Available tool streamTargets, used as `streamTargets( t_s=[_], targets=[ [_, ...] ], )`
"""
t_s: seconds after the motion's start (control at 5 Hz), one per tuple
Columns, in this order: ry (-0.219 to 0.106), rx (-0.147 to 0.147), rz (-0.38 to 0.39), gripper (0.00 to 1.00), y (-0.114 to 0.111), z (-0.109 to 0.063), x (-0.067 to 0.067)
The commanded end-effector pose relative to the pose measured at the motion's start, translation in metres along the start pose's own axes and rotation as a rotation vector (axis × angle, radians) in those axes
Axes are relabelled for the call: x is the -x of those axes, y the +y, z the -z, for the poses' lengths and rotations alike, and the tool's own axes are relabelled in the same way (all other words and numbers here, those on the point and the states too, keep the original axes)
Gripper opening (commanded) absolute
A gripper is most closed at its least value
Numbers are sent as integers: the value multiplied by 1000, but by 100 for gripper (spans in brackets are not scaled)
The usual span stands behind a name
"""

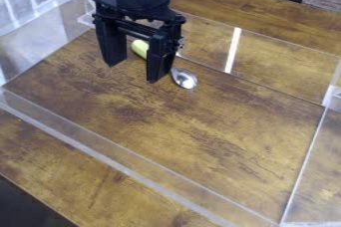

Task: Move the green spoon to the right

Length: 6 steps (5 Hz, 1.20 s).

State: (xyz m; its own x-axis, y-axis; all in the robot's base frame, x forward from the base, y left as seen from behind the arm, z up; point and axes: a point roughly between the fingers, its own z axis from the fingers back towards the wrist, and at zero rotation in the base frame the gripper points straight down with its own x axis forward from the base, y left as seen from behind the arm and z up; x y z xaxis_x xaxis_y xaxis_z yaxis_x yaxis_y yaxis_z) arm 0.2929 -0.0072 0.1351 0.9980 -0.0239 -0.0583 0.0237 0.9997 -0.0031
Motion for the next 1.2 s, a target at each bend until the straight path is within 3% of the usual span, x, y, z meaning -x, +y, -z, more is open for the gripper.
streamTargets(
  t_s=[0.0,0.4,1.0],
  targets=[
    [18,6,-62,100,0,7,-2],
    [-2,24,-296,100,1,15,-25],
    [-105,98,-626,100,9,28,-68]
  ],
)
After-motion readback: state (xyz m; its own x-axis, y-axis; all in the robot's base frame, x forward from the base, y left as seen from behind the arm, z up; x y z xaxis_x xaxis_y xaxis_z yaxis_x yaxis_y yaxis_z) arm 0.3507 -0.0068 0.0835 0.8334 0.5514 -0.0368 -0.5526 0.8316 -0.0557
